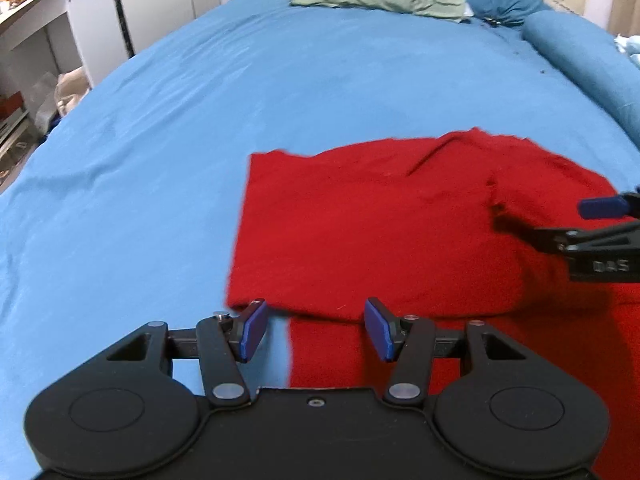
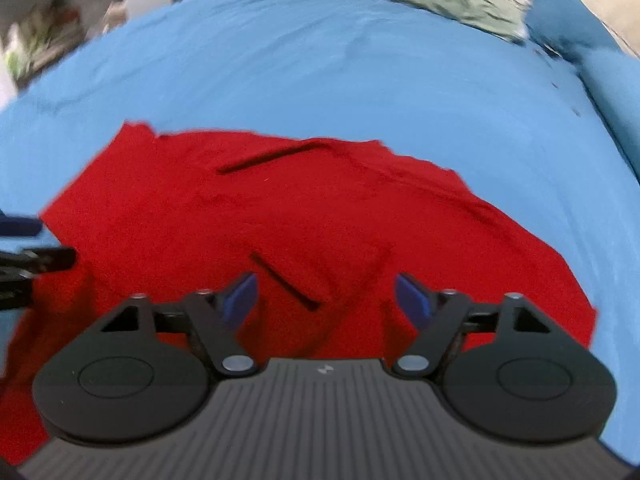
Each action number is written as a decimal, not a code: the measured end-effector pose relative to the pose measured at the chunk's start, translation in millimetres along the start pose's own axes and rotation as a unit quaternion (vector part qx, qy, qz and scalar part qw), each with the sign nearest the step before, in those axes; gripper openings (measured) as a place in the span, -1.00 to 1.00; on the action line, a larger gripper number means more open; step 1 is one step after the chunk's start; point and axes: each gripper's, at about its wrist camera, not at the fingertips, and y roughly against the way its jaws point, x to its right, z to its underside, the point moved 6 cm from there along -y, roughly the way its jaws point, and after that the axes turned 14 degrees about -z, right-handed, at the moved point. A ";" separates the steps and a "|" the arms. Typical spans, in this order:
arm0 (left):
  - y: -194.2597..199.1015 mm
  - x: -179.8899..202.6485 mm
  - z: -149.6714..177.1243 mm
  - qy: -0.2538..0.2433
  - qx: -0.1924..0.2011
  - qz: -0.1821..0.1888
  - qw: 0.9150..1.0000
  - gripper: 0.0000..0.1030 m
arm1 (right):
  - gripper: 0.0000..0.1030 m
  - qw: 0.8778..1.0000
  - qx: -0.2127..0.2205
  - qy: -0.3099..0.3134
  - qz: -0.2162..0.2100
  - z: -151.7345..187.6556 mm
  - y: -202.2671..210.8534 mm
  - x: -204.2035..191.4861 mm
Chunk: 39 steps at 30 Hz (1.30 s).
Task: Fold small clothes
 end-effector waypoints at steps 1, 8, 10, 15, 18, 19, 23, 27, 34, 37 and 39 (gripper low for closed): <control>-1.9 -2.9 3.6 0.001 -0.003 -0.002 1.000 0.13 | 0.43 1.000 -0.010 0.014 0.003 0.3 -10.0 -4.3; -6.9 -6.1 16.7 0.023 -0.020 0.004 1.000 0.13 | -0.47 0.999 0.005 -0.044 0.022 5.7 -4.8 24.1; -9.6 -3.9 16.6 0.021 -0.019 0.001 1.000 0.13 | -0.47 0.994 0.028 -0.105 0.030 14.7 15.4 45.0; -14.0 -4.0 16.6 0.025 -0.021 0.001 0.999 0.13 | -0.10 0.975 0.041 -0.217 -0.003 54.2 32.2 74.6; -17.7 -7.3 13.7 0.033 -0.018 -0.006 0.999 0.13 | 0.31 0.968 0.052 -0.245 -0.015 66.1 32.4 78.2; -19.5 -9.1 12.5 0.035 -0.017 -0.008 0.999 0.13 | 0.31 0.965 0.059 -0.255 -0.019 66.7 32.1 78.5; -23.8 -14.1 11.3 0.030 -0.011 -0.018 0.999 0.13 | 0.20 0.948 0.084 -0.306 -0.017 66.6 30.9 90.9; -26.4 -19.7 10.9 0.029 0.000 -0.028 0.999 0.13 | -0.60 0.945 0.092 -0.315 -0.006 62.1 32.4 105.7; -34.8 -21.4 5.3 0.027 0.010 -0.025 0.999 0.23 | -0.60 0.960 0.152 -0.231 0.050 27.5 90.6 129.2; -34.8 -9.5 0.6 0.016 0.016 -0.017 1.000 0.23 | -0.60 0.957 0.160 -0.227 0.080 31.4 115.9 154.7; -38.4 -3.9 0.5 0.012 0.008 -0.026 1.000 0.23 | -0.60 0.959 0.143 -0.227 0.095 43.0 116.8 169.4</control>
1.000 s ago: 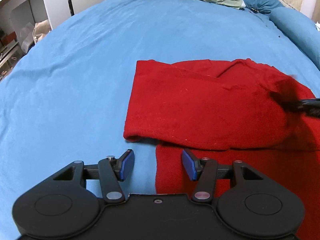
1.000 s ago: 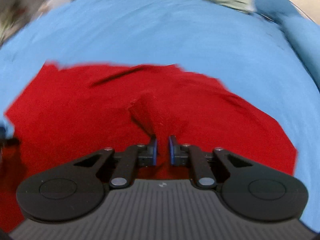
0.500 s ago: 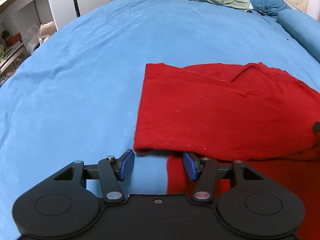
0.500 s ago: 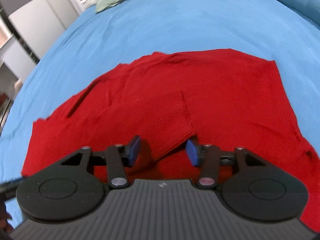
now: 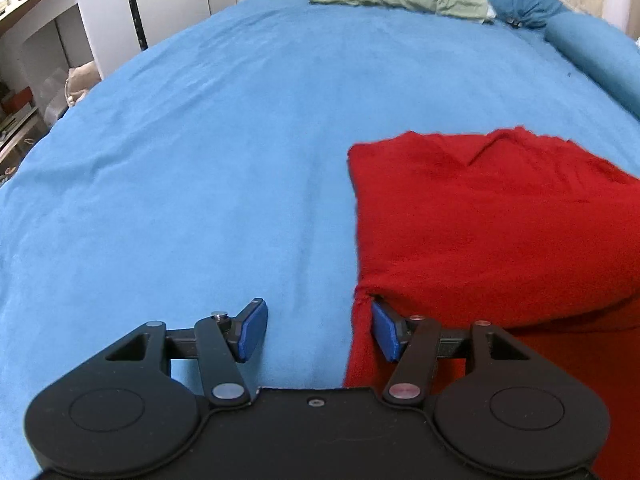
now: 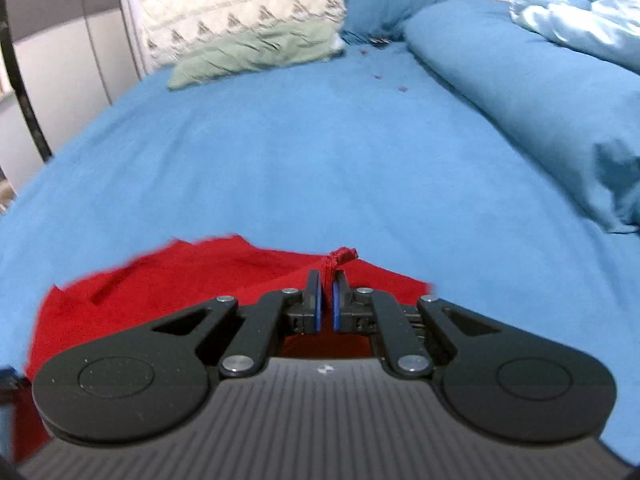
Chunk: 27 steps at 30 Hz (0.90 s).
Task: Fold small clothes
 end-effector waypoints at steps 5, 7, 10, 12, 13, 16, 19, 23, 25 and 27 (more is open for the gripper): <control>0.5 -0.9 2.7 0.008 -0.013 -0.011 1.000 0.23 | -0.60 0.998 -0.053 -0.011 0.017 38.1 -13.9 29.8; 3.1 -0.7 3.5 -0.003 -0.014 -0.012 1.000 0.23 | -0.60 0.997 -0.069 -0.011 0.020 51.1 -20.8 31.7; 10.5 -4.9 5.5 -0.016 -0.013 -0.011 1.000 0.21 | -0.46 0.996 -0.070 -0.033 0.031 62.8 -18.9 36.1; 20.6 -2.4 4.8 -0.033 0.000 -0.015 0.999 0.21 | -0.02 0.997 -0.058 -0.045 0.038 64.9 -10.7 41.0; 28.1 1.2 3.6 -0.044 0.011 -0.012 0.999 0.21 | 0.22 0.997 -0.052 -0.046 0.041 65.7 -5.9 43.9; 53.5 19.2 -5.0 -0.067 0.056 0.013 0.996 0.32 | 0.30 0.998 -0.040 -0.031 0.024 64.3 6.4 41.2; 63.1 42.7 -12.9 -0.067 0.073 0.042 0.994 0.38 | 0.66 0.999 -0.037 -0.005 -0.019 59.1 6.4 25.8; 51.2 72.6 -14.0 -0.061 0.056 0.064 0.995 0.38 | 0.70 0.996 -0.050 0.023 -0.066 57.9 -12.8 5.5; 36.6 79.7 -9.1 -0.054 0.025 0.064 0.996 0.38 | 0.70 0.995 -0.065 0.028 -0.067 62.6 -29.1 3.0; 24.3 82.7 -3.6 -0.049 0.006 0.058 0.997 0.46 | 0.69 0.994 -0.085 0.017 -0.061 70.8 -39.6 9.3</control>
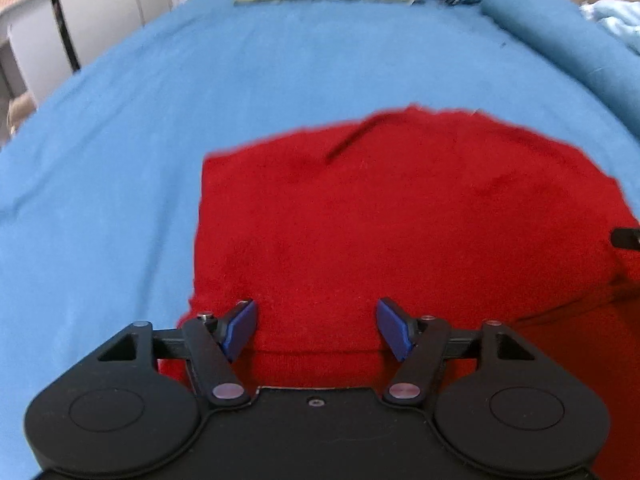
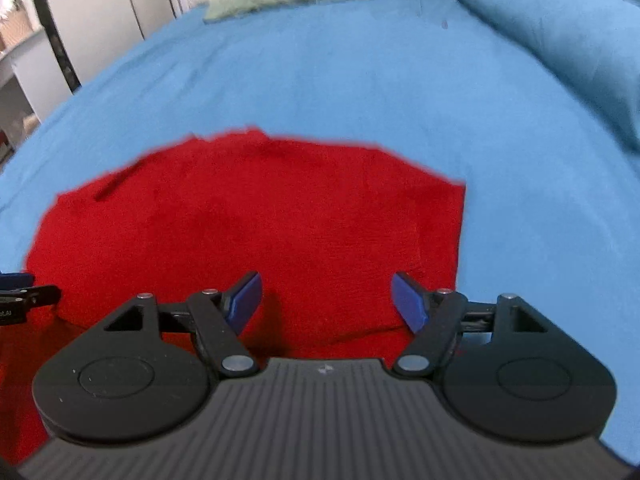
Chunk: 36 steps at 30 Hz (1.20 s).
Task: Fold small clothes
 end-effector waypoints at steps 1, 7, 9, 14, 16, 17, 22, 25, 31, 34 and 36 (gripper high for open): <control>-0.2 1.6 -0.5 0.001 0.003 -0.002 1.000 0.48 | 0.70 1.000 -0.008 -0.010 -0.002 4.4 -6.5 6.0; 16.5 -0.5 -12.6 0.007 0.001 -0.025 1.000 0.50 | 0.71 1.000 -0.004 -0.004 -0.029 5.3 0.5 5.8; 36.4 -9.7 -13.6 0.021 0.014 -0.030 0.999 0.50 | 0.71 0.999 0.006 -0.008 -0.039 1.5 15.0 5.2; 96.7 -38.0 -15.1 0.045 0.043 -0.042 0.997 0.50 | 0.71 0.998 0.043 0.010 -0.054 -11.8 75.8 -6.8; 118.9 -49.1 -10.3 0.048 0.051 -0.043 0.997 0.50 | 0.71 0.997 0.054 0.015 -0.059 -13.0 106.4 -12.3; 129.0 -55.3 -7.1 0.048 0.053 -0.043 0.996 0.50 | 0.71 0.996 0.058 0.015 -0.061 -11.8 120.6 -14.4; 165.6 -81.2 28.6 0.052 0.047 -0.031 0.997 0.51 | 0.71 0.997 0.061 0.015 -0.054 18.2 190.3 -25.3; 181.0 -92.5 60.4 0.046 0.027 -0.023 0.998 0.51 | 0.71 0.998 0.048 0.005 -0.046 50.8 224.8 -31.1; 191.9 -102.0 127.9 0.037 -0.035 -0.002 0.999 0.50 | 0.71 1.000 0.000 -0.022 -0.011 129.9 262.2 -39.7; 188.0 -102.8 160.4 0.037 -0.061 0.003 0.997 0.48 | 0.70 0.999 -0.027 -0.041 0.002 169.6 263.0 -42.5; 182.7 -102.6 181.2 0.036 -0.079 0.005 0.996 0.42 | 0.66 0.998 -0.044 -0.053 0.007 193.7 258.1 -44.0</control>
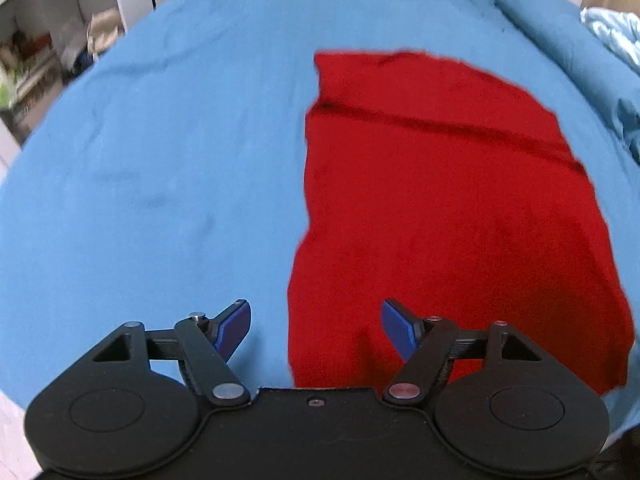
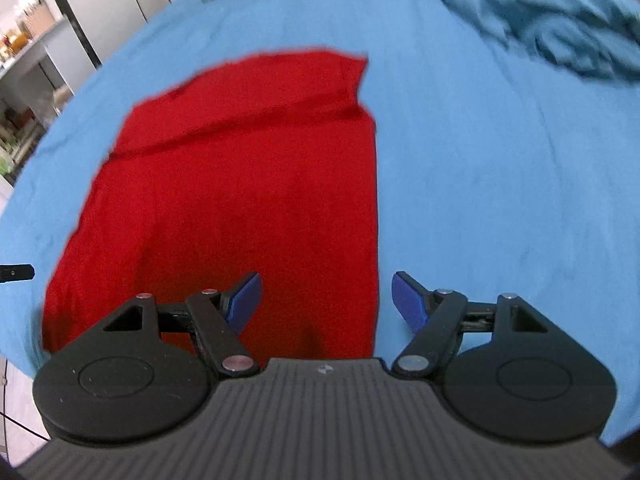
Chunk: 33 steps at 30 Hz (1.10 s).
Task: Fold small clothes
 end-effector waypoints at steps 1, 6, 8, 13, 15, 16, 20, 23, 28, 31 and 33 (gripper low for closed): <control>-5.1 0.6 7.9 -0.001 -0.009 -0.002 1.000 0.40 | 0.66 1.000 -0.010 -0.006 0.002 12.4 -4.8 -0.2; -22.9 4.8 37.6 0.001 -0.037 0.003 0.999 0.22 | 0.65 0.998 -0.040 -0.041 0.028 53.6 -26.1 4.5; -28.7 5.5 48.2 -0.003 -0.044 0.005 0.999 0.15 | 0.65 0.997 -0.043 -0.057 0.037 62.2 -31.1 7.4; -34.5 7.6 55.2 -0.014 -0.044 0.008 0.999 0.09 | 0.40 0.994 -0.058 -0.079 0.048 74.0 -37.9 11.6; -34.0 7.4 54.4 -0.015 -0.045 0.009 0.999 0.04 | 0.25 0.993 -0.066 -0.079 0.054 76.1 -37.2 14.0; -32.8 7.5 56.3 -0.017 -0.045 0.009 0.999 0.02 | 0.14 0.993 -0.070 -0.078 0.058 77.4 -35.5 16.1; -28.7 6.9 59.3 -0.024 -0.046 0.009 0.999 -0.03 | 0.04 0.991 -0.076 -0.086 0.070 79.1 -26.9 24.7; -29.8 7.0 59.2 -0.024 -0.047 0.012 0.999 -0.06 | 0.04 0.991 -0.076 -0.090 0.065 78.9 -21.7 26.2; -31.7 12.8 58.0 -0.034 -0.049 0.019 0.998 -0.36 | 0.02 0.993 -0.082 -0.079 0.039 83.0 -30.5 22.2; -32.9 16.5 57.3 -0.045 -0.052 0.024 0.997 -0.67 | -0.21 0.993 -0.084 -0.072 0.039 81.2 -36.5 21.4; -32.2 17.9 57.3 -0.048 -0.056 0.029 0.997 -0.84 | -0.47 0.993 -0.084 -0.074 0.031 81.8 -38.1 20.1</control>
